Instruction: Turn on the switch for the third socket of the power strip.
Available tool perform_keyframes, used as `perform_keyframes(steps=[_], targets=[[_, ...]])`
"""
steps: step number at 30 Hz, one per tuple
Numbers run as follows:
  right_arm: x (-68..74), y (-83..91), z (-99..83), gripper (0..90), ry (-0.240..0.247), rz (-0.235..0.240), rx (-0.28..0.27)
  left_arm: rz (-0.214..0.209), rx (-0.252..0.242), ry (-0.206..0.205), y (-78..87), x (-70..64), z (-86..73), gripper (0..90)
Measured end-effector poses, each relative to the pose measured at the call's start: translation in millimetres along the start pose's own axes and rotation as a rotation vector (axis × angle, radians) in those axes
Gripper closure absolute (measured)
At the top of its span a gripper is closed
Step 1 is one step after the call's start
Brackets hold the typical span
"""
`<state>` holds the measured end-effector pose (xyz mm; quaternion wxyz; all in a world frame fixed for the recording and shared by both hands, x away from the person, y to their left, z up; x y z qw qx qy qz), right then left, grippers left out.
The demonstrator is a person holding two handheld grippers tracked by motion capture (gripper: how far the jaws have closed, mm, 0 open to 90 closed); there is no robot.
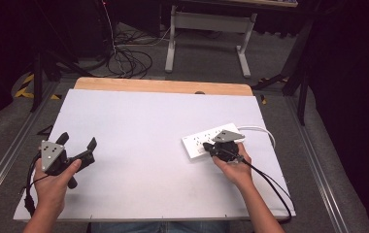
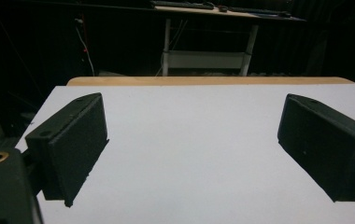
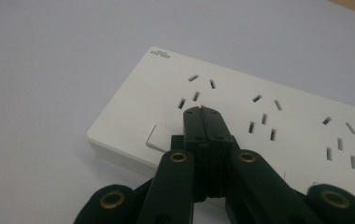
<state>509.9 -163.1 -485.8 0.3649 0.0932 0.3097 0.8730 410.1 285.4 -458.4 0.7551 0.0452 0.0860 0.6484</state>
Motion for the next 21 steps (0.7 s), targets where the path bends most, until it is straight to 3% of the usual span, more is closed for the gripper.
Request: perform_keyframes(steps=[21], targets=[[0.6,0.0,-0.2,90.0,0.004,-0.004,-0.002,-0.003,0.0,-0.005,1.0,-0.7,-0.1,8.8]])
Point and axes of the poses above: each handheld gripper's, and its own axes: y roughly backward along the jaws, z roughly out of its top, x roughly to its left, the point moved 2 cm from there along -y, roughly forward along the jaws, and after that the axes turned 1 degree about z, right-handed, at the moved point
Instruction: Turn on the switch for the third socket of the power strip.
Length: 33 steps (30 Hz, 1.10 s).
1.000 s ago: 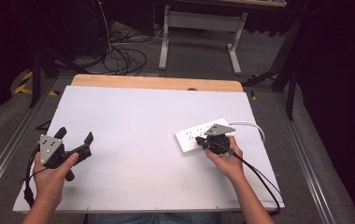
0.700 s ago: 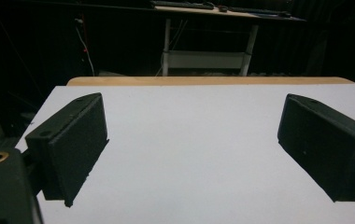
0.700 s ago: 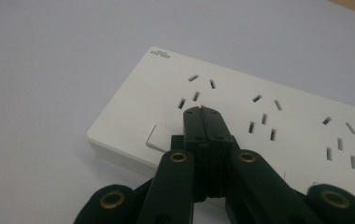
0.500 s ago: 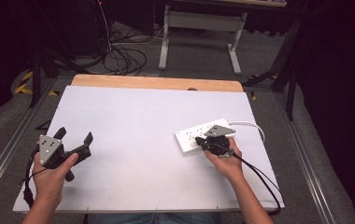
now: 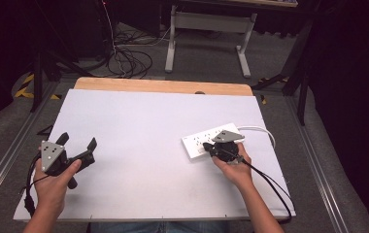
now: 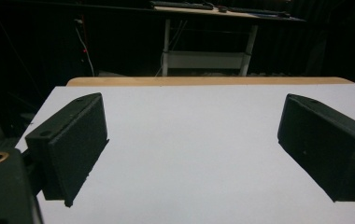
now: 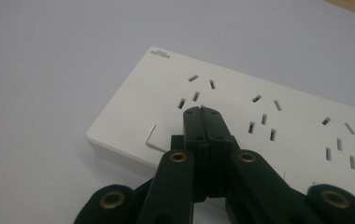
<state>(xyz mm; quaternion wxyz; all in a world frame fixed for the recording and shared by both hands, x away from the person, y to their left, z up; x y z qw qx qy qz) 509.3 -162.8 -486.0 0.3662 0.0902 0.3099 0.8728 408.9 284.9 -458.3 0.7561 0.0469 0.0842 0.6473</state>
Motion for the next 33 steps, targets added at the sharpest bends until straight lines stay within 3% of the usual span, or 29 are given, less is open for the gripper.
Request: perform_keyframes(steps=[22,33], targets=[[-0.2,-0.3,0.1,90.0,-0.008,0.001,-0.003,0.011,-0.001,0.009,2.7,2.7,-0.1,8.8],[-0.3,0.4,0.5,90.0,0.011,-0.009,0.0,0.013,-0.005,0.013,2.8,3.1,0.0,8.8]])
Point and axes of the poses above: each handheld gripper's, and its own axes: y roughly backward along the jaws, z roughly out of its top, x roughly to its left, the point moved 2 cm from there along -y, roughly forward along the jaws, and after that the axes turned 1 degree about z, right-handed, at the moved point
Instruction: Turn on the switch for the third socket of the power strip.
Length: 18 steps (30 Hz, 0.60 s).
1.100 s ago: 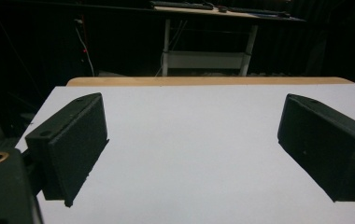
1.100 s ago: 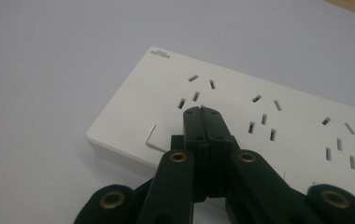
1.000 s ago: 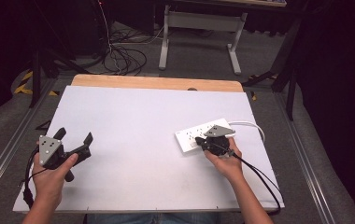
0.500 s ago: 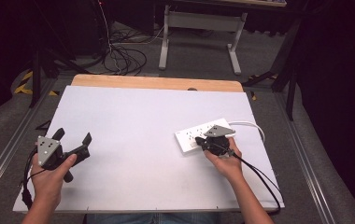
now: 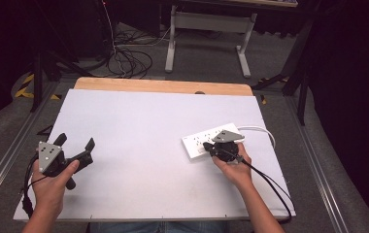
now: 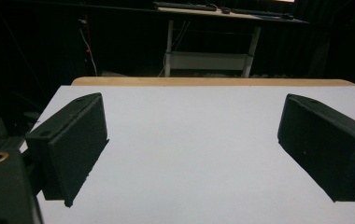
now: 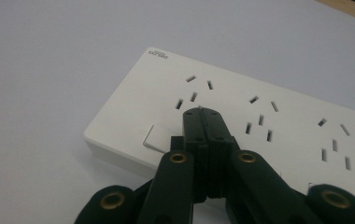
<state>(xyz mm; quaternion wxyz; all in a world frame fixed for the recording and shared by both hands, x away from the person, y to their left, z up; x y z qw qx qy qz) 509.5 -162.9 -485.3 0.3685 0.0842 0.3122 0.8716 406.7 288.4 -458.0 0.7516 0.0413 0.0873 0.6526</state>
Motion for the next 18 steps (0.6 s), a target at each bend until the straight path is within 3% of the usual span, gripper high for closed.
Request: perform_keyframes(steps=[9,18], targets=[[-1.4,9.0,5.7,89.7,-0.009,-0.008,-0.068,-0.002,0.002,0.0,-0.9,-0.3,0.1,8.8],[-2.8,24.9,12.7,89.8,-0.024,-0.023,-0.194,-0.008,0.005,-0.003,-2.5,-1.0,0.3,8.8]])
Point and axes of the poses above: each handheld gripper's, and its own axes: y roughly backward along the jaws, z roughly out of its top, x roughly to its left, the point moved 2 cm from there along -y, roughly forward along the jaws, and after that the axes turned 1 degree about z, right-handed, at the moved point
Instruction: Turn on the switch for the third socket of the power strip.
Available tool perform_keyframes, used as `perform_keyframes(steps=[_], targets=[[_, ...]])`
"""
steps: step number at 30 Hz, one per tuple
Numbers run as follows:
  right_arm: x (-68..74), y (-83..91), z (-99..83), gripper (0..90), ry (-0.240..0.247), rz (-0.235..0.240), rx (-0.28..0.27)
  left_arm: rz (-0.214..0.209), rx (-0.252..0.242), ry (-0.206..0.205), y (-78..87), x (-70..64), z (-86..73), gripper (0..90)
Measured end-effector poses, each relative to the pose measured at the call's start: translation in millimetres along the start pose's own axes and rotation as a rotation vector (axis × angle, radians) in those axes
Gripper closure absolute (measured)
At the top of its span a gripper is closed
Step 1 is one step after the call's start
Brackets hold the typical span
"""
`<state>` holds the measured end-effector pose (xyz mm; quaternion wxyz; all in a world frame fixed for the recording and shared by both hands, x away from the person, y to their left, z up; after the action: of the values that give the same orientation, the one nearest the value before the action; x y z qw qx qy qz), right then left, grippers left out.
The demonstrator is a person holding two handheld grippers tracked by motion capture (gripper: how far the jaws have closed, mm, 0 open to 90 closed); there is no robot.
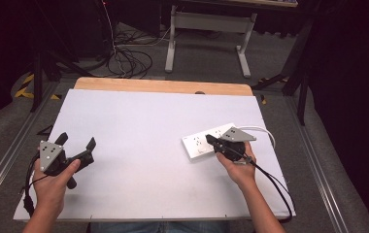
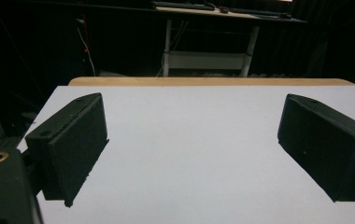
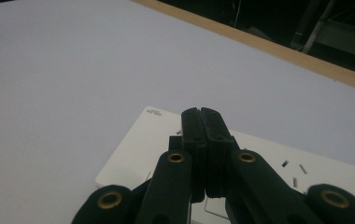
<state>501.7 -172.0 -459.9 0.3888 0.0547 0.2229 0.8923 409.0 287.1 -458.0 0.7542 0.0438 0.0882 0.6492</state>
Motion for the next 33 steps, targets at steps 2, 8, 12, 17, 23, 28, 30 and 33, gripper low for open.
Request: perform_keyframes(steps=[2,8,12,17,23,28,30,33], targets=[[-0.8,2.4,1.3,89.9,-0.008,-0.002,-0.021,0.001,0.0,0.0,-0.1,0.3,0.1,8.8],[-3.1,10.0,4.7,89.7,-0.015,-0.012,-0.075,-0.001,-0.001,-0.003,-0.4,-0.3,0.1,8.8],[-5.5,16.2,6.8,90.0,-0.029,-0.02,-0.109,0.001,-0.001,0.0,-0.1,0.2,0.3,8.8],[-9.5,23.4,7.2,90.0,-0.042,-0.031,-0.14,-0.001,-0.004,-0.004,-0.6,-0.1,0.4,8.8],[-13.0,30.4,7.2,90.0,-0.055,-0.04,-0.167,-0.001,-0.006,-0.005,-1.5,-0.3,0.7,8.8],[-14.7,35.3,7.3,90.0,-0.059,-0.049,-0.183,-0.004,-0.003,-0.003,-2.1,-1.4,0.8,8.8],[-15.0,36.5,7.1,90.0,-0.063,-0.052,-0.184,-0.006,-0.002,-0.002,-2.3,-1.4,0.8,8.8],[-15.4,37.5,7.3,90.0,-0.063,-0.056,-0.185,-0.006,-0.004,-0.003,-2.6,-1.6,0.8,8.8]])
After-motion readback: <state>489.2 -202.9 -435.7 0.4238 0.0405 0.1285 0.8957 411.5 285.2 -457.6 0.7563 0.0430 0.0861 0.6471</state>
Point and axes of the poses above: each handheld gripper's, and its own axes: y roughly backward along the jaws, z roughly out of its top, x roughly to its left, the point moved 2 cm from there along -y, roughly forward along the jaws, and after that the axes turned 1 degree about z, right-handed, at the moved point
